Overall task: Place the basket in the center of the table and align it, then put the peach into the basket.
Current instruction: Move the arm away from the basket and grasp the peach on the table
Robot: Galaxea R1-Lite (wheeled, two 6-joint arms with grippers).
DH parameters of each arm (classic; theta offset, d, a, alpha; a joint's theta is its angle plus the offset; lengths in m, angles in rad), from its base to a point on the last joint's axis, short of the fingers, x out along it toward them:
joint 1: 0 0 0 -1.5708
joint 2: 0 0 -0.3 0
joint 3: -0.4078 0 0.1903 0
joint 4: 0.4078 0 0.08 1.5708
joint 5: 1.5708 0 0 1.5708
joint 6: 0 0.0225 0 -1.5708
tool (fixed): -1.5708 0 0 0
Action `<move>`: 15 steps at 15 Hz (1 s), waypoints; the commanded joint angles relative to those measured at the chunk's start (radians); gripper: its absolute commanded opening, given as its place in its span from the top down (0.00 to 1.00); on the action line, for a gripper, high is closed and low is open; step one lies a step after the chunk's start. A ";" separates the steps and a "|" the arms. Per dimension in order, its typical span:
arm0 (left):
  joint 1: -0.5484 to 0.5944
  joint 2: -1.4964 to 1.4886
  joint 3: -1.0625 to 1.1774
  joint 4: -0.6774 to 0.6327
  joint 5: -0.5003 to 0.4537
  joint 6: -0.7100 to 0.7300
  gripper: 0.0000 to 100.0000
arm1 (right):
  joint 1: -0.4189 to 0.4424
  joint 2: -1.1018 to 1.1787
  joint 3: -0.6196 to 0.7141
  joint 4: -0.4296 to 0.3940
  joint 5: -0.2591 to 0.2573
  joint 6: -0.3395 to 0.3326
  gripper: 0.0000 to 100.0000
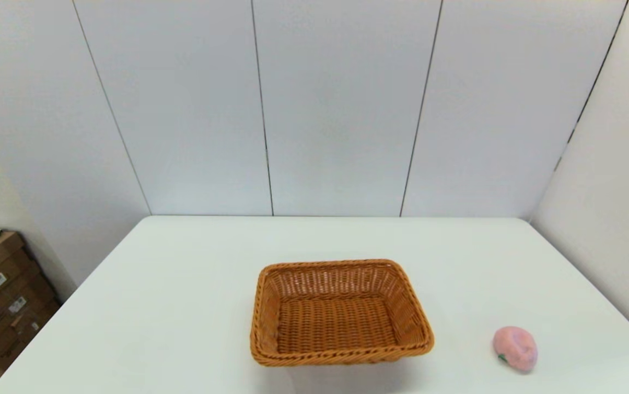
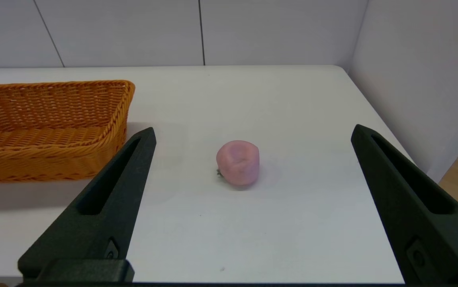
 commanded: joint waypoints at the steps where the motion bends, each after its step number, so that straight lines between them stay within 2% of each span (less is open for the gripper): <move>1: -0.001 -0.013 0.054 -0.057 -0.032 -0.011 0.00 | 0.000 0.000 0.000 0.003 0.000 -0.011 0.00; 3: -0.001 -0.013 0.054 -0.061 -0.024 -0.048 0.00 | 0.000 0.001 -0.018 0.040 0.008 -0.045 0.00; 4: -0.001 -0.013 0.054 -0.061 -0.024 -0.057 0.00 | 0.000 0.006 -0.041 0.095 0.011 -0.074 0.00; 6: -0.001 -0.013 0.054 -0.061 -0.024 -0.057 0.00 | 0.000 0.026 -0.153 0.172 0.034 -0.080 0.00; 7: -0.001 -0.013 0.054 -0.061 -0.024 -0.057 0.00 | 0.000 0.087 -0.215 0.175 0.051 -0.081 0.00; 10: -0.001 -0.013 0.054 -0.061 -0.024 -0.057 0.00 | 0.000 0.319 -0.333 0.175 0.054 -0.087 0.00; 13: -0.001 -0.013 0.054 -0.061 -0.024 -0.057 0.00 | 0.002 0.621 -0.348 0.148 0.061 -0.103 0.00; 15: -0.001 -0.013 0.054 -0.061 -0.024 -0.057 0.00 | 0.000 0.739 -0.330 0.064 0.060 -0.124 0.00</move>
